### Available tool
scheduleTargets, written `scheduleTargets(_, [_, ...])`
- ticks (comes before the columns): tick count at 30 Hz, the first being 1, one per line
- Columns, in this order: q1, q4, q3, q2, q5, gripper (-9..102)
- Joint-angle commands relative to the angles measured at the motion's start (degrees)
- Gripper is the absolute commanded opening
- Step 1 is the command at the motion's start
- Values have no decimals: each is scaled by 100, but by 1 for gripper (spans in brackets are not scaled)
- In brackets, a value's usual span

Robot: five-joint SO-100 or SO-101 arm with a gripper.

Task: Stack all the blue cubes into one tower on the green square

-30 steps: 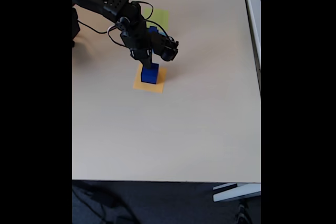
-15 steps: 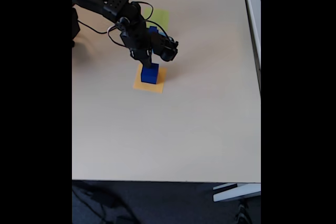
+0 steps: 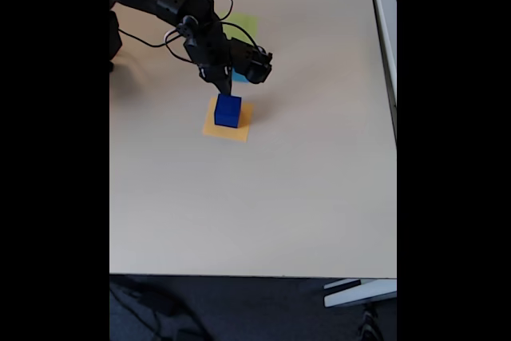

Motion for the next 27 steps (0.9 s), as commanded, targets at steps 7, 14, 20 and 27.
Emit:
scheduleTargets(7, [-466,791,-1037,606,598,4])
scheduleTargets(14, [-976,976,-1292,562,1362,4])
scheduleTargets(20, [-1345,1011,-1169,580,1934,4])
scheduleTargets(27, [-1608,817,-1011,606,2259,4])
